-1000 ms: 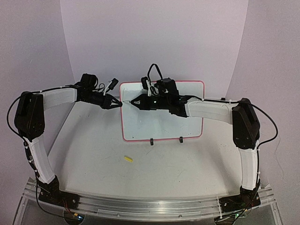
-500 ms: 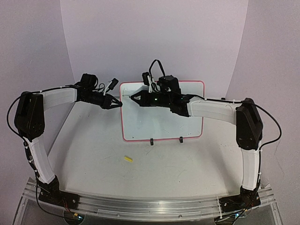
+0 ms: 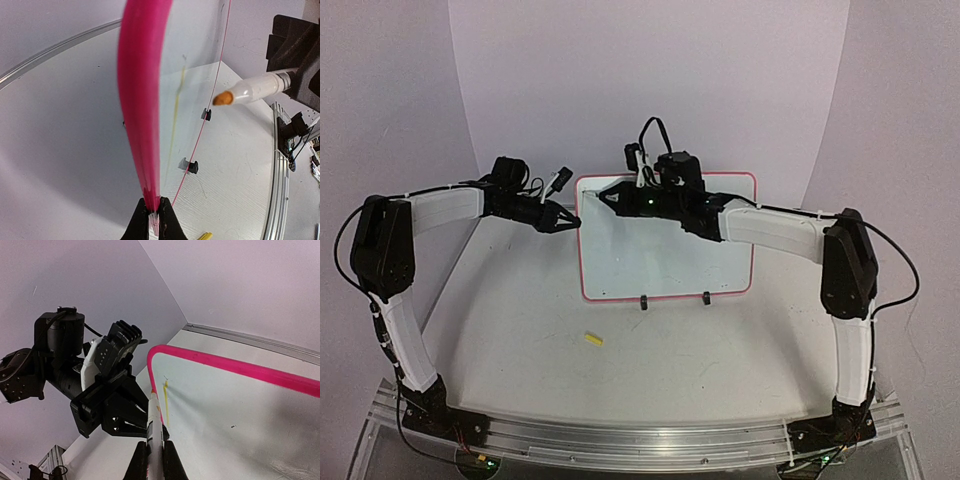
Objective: Write a sentence on the whiteboard
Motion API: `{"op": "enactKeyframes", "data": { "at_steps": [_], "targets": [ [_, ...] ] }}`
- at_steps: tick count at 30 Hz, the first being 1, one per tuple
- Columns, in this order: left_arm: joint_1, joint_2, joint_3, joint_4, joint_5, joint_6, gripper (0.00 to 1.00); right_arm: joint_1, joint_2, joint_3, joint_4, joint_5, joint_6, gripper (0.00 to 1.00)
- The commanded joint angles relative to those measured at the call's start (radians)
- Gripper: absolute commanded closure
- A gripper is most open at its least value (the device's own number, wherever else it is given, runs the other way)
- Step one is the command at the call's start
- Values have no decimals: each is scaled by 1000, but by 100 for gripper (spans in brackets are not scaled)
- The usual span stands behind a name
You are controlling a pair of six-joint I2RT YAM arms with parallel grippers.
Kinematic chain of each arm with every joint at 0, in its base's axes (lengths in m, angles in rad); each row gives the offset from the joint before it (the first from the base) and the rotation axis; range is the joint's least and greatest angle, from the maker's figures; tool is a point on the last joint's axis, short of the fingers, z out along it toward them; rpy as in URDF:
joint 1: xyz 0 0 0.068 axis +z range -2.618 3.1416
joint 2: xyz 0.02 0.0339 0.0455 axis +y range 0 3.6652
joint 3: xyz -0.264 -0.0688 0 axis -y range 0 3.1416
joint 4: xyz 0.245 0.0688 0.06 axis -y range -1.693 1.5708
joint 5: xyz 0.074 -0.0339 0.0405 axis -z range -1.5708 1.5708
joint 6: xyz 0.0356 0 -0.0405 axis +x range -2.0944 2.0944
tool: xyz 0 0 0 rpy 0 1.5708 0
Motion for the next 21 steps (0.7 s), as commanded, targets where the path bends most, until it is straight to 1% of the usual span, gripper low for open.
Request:
{"op": "enactKeyframes", "data": {
  "at_steps": [1, 12, 21],
  "targets": [
    [-7, -44, 8, -4, -45, 21, 100, 6, 29, 49, -13, 21, -8, 100],
    [-8, -43, 9, -4, -49, 20, 100, 6, 37, 38, -23, 25, -4, 100],
    [-9, -44, 9, -6, -53, 23, 100, 7, 11, 4, -26, 108, 6, 100]
  ]
}}
